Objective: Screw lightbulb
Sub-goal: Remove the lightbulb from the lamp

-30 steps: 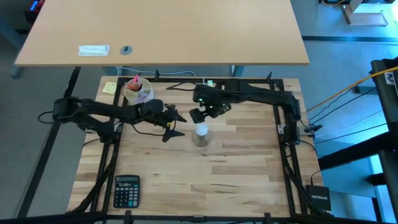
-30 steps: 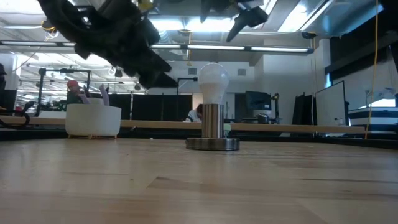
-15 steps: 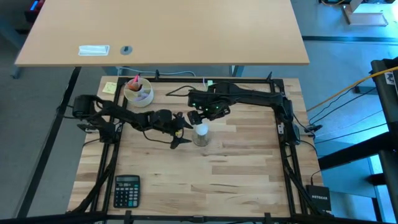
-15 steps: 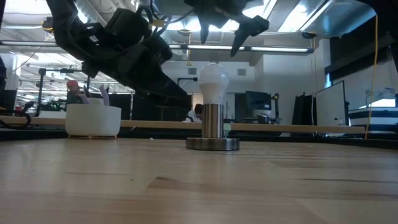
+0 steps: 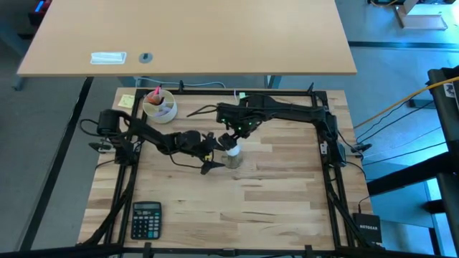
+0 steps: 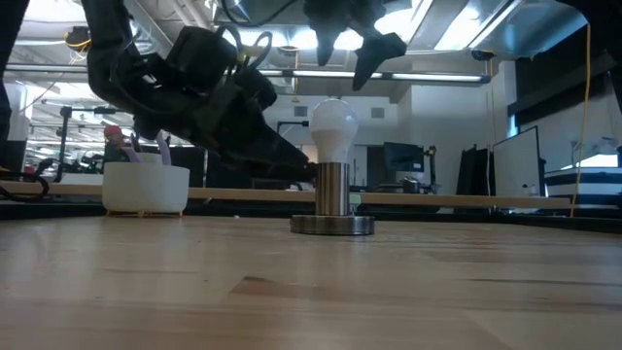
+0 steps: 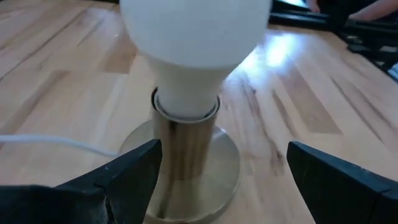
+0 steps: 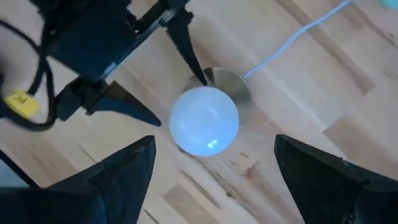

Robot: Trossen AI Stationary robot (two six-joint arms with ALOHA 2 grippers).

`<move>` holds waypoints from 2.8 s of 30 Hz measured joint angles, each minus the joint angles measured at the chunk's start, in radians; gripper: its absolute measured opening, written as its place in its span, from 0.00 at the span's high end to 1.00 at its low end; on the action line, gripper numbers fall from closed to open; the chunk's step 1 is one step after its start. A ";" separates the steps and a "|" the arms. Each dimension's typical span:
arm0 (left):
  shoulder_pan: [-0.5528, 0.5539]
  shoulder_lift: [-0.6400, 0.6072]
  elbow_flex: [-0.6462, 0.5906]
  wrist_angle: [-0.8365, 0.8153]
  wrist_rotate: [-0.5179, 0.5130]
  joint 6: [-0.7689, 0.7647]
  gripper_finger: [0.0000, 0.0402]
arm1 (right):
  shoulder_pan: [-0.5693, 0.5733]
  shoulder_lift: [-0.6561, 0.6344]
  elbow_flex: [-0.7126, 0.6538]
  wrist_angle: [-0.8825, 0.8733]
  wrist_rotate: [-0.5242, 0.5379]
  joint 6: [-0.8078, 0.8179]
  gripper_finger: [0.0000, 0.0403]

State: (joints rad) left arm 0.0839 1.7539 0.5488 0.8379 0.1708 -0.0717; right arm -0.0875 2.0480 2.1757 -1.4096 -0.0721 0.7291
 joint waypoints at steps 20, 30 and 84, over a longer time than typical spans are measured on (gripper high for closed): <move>0.023 0.154 0.043 0.210 -0.144 0.099 0.17 | 0.000 0.000 0.000 0.021 -0.007 -0.298 0.18; 0.070 0.167 0.055 0.232 -0.145 0.110 0.17 | -0.027 -0.001 0.000 0.029 0.028 -0.372 0.18; -0.009 0.438 0.174 0.394 -0.082 0.094 0.53 | -0.037 0.005 -0.129 0.058 -0.127 -0.178 0.18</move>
State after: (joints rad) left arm 0.0753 2.1921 0.7223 1.2319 0.0888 0.0227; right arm -0.1249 2.0529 2.0464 -1.3516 -0.1989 0.5508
